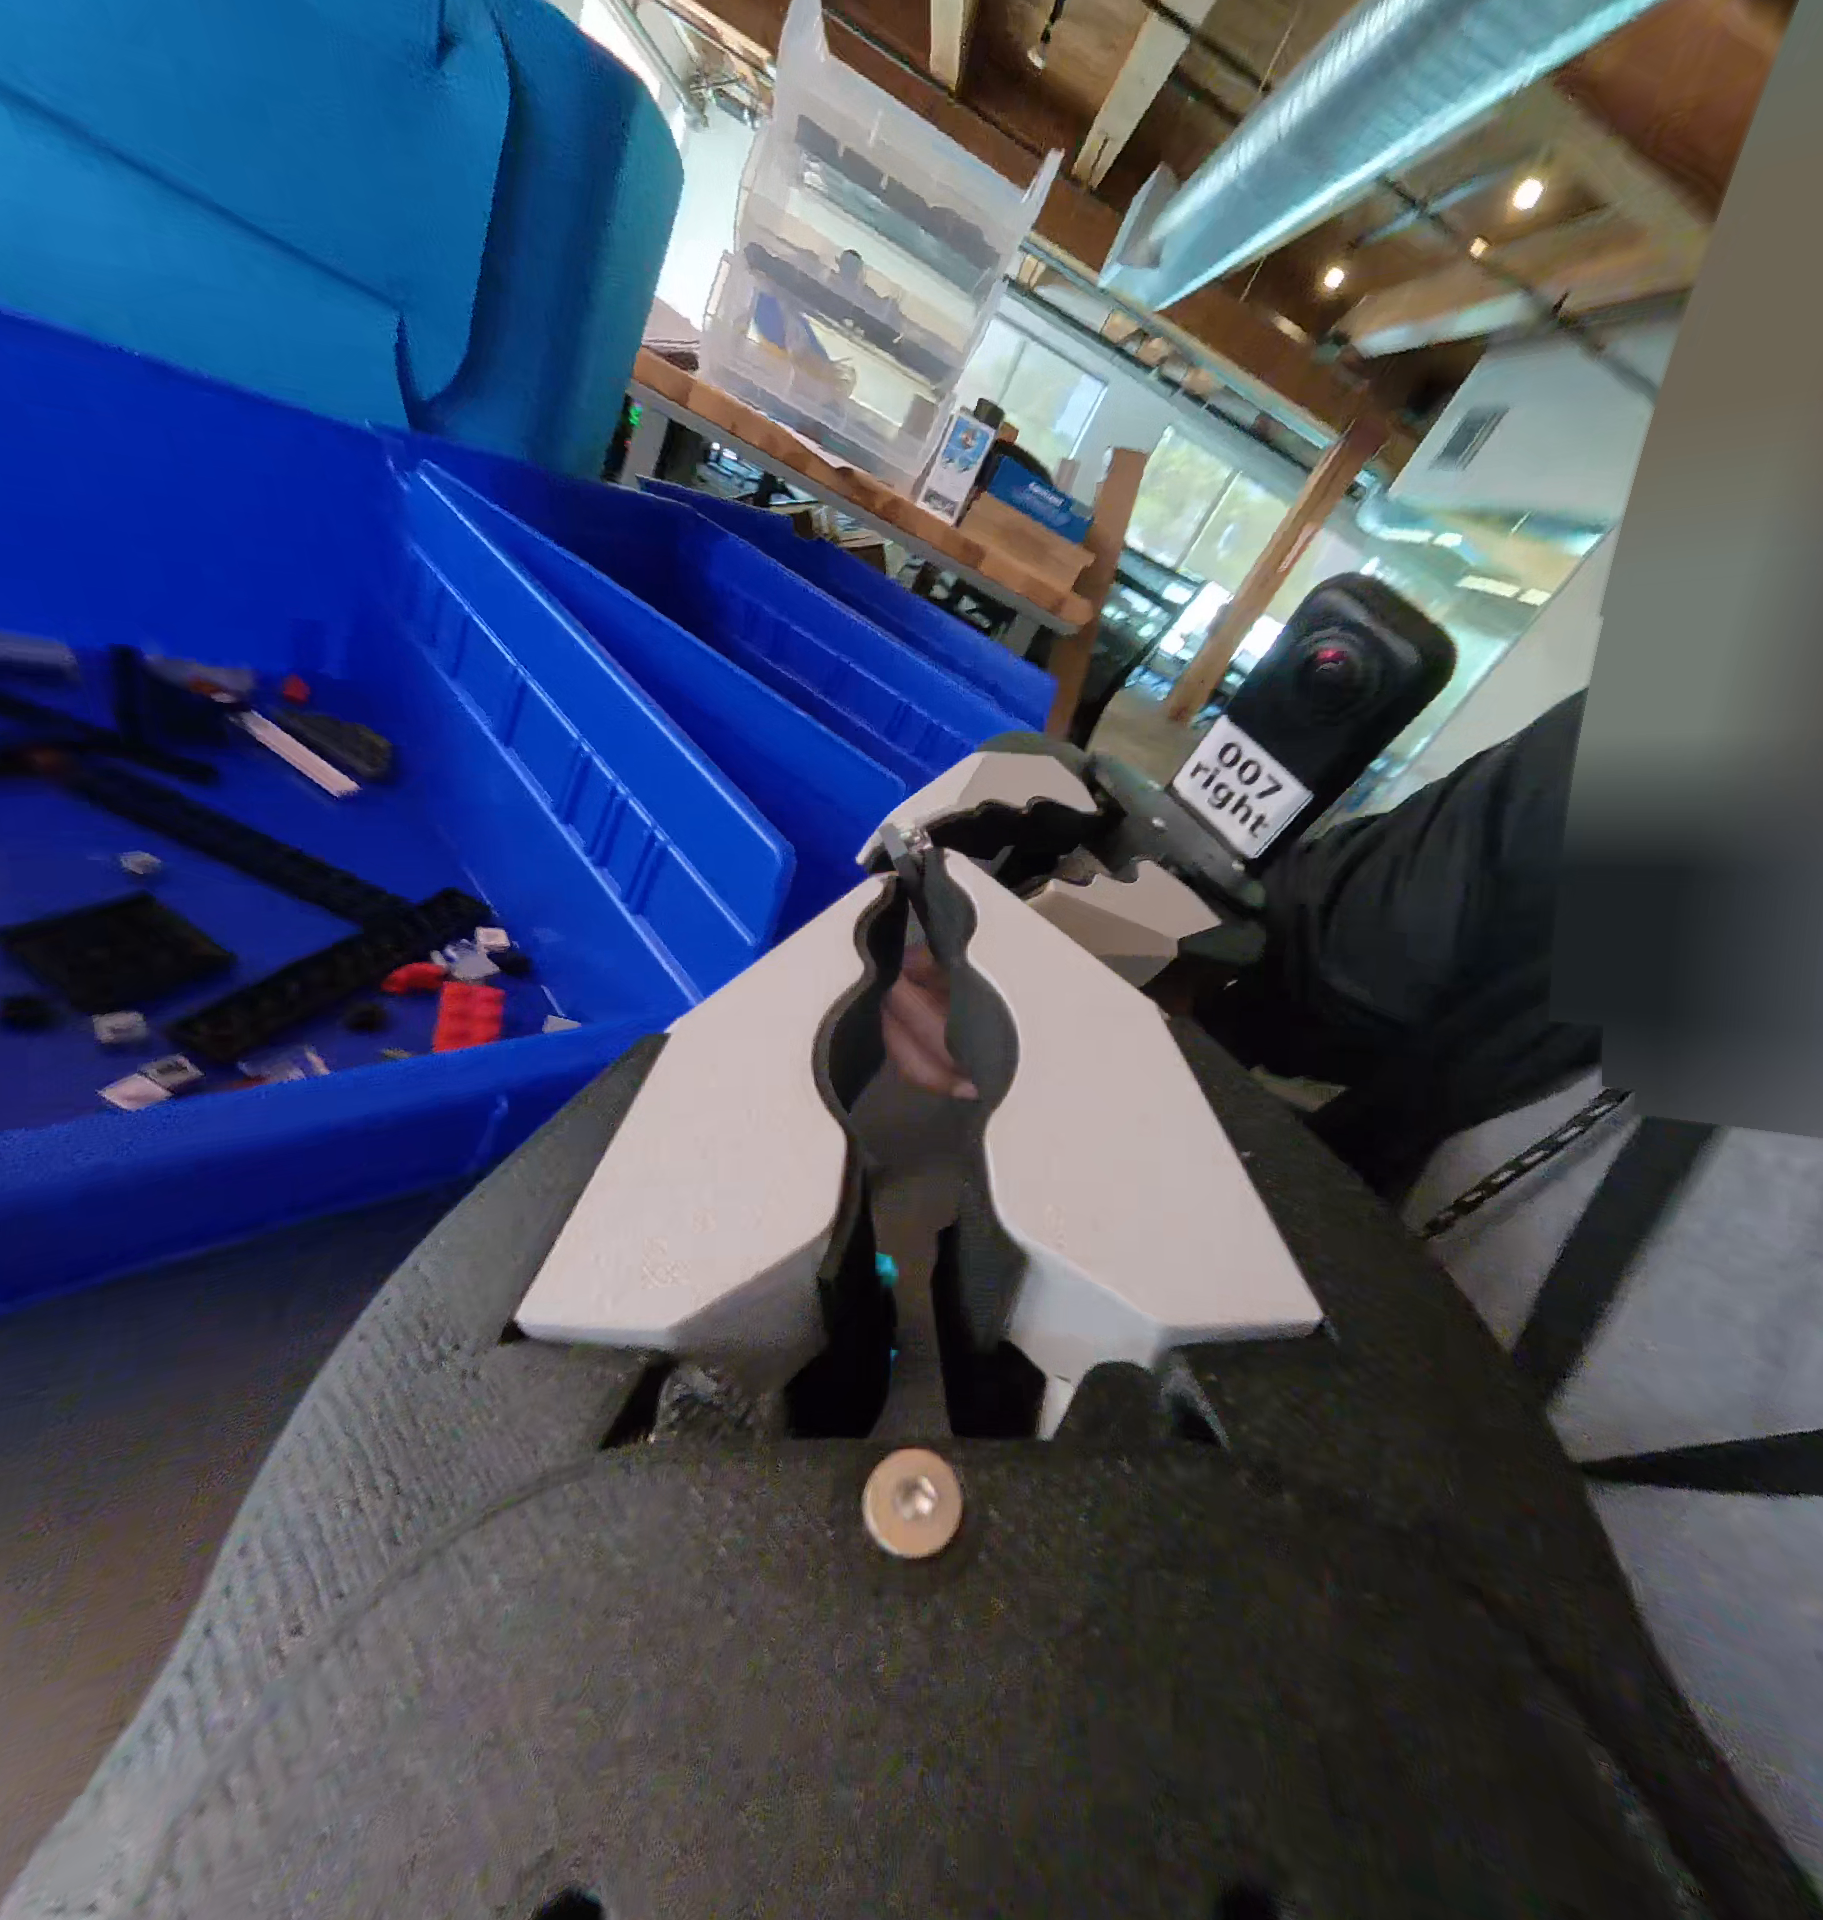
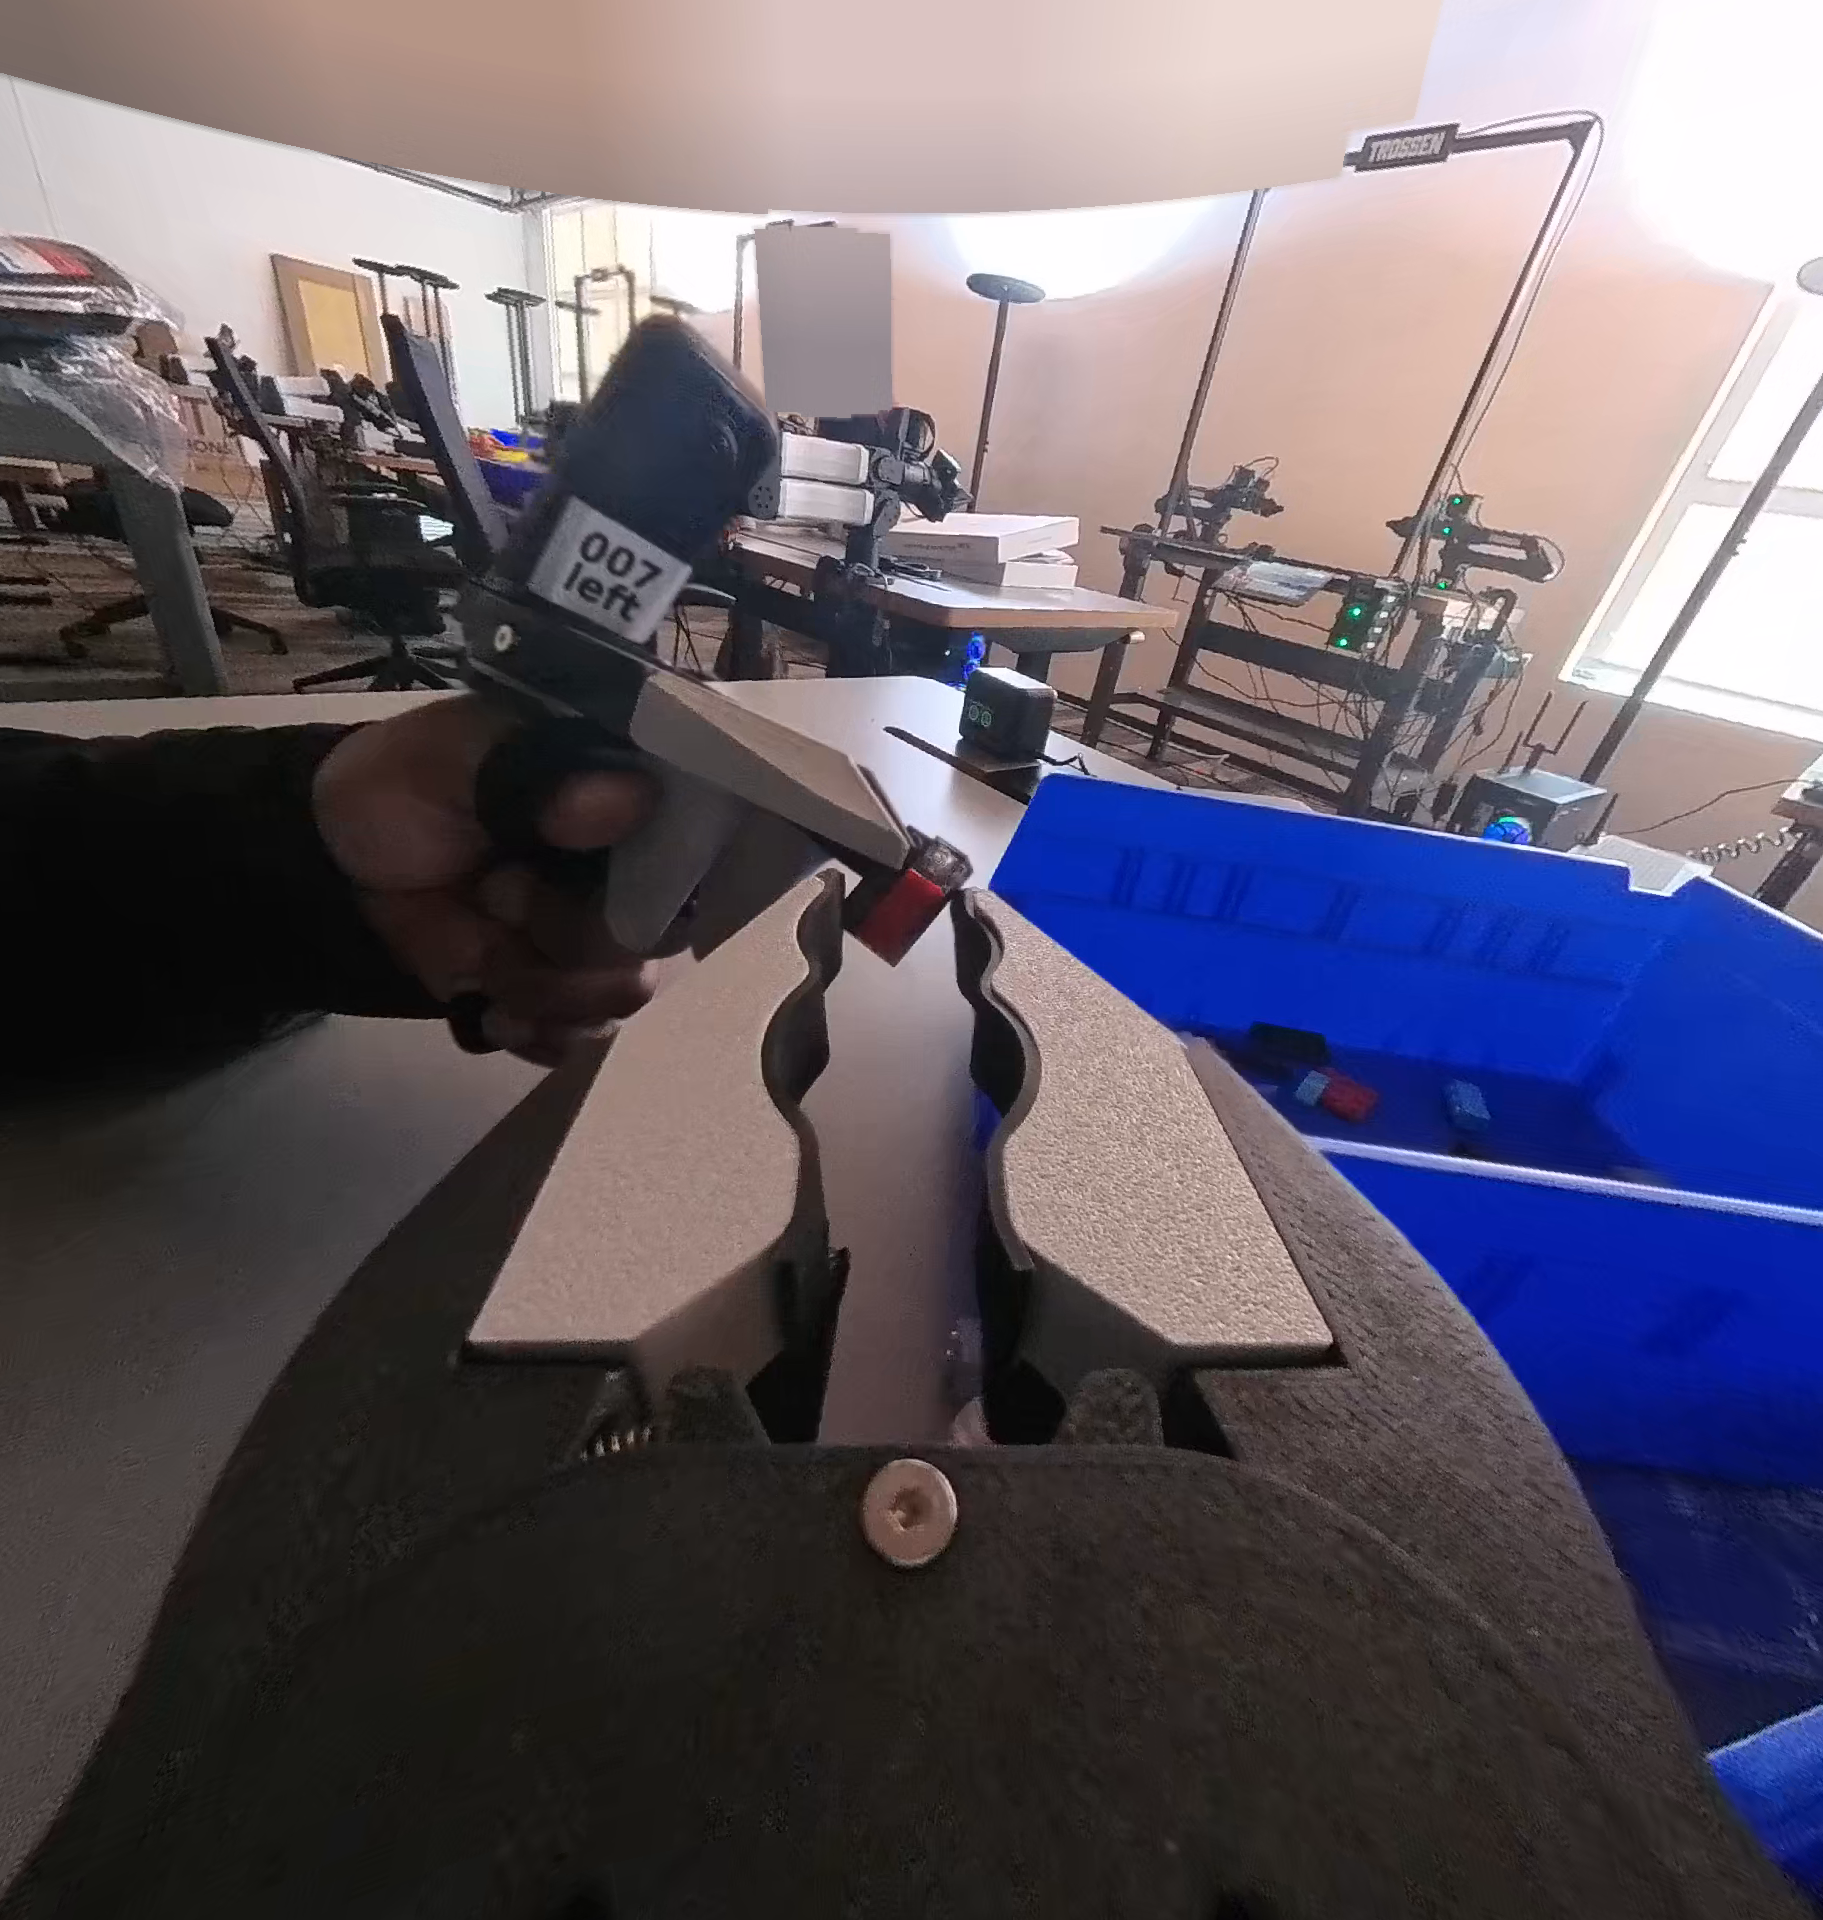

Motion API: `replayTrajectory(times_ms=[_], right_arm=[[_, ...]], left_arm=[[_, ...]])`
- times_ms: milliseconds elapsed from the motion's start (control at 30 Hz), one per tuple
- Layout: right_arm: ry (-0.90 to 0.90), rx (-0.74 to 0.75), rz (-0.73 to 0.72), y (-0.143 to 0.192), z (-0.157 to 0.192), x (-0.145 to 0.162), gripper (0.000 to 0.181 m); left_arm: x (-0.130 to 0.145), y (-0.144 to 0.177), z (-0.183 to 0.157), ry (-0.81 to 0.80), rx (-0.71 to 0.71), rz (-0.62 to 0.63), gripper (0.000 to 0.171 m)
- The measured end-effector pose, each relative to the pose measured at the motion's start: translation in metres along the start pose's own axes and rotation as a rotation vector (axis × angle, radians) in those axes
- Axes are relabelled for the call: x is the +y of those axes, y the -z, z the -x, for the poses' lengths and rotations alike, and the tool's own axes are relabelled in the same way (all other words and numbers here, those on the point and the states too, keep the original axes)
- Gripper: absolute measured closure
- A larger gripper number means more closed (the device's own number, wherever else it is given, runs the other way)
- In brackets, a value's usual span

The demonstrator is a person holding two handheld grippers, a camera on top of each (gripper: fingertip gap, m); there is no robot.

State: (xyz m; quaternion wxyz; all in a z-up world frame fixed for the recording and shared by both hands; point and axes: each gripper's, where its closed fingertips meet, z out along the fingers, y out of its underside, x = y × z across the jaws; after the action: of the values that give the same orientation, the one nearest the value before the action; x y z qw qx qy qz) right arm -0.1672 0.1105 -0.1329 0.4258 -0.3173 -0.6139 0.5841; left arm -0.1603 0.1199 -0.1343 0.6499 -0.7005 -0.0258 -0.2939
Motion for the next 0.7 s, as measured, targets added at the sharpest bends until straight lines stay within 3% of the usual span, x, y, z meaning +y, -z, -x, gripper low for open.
replayTrajectory(times_ms=[267, 500, 700], right_arm=[[-0.018, -0.036, -0.006, -0.001, 0.002, 0.000, 0.159], [0.085, -0.106, -0.031, -0.001, 0.009, -0.008, 0.141], [0.142, -0.193, -0.042, 0.001, 0.022, -0.009, 0.151]], left_arm=[[0.001, 0.003, -0.001, 0.221, 0.110, -0.013, 0.166], [0.000, 0.012, -0.007, 0.352, 0.210, 0.022, 0.167], [0.006, 0.013, -0.014, 0.402, 0.259, 0.075, 0.167]])
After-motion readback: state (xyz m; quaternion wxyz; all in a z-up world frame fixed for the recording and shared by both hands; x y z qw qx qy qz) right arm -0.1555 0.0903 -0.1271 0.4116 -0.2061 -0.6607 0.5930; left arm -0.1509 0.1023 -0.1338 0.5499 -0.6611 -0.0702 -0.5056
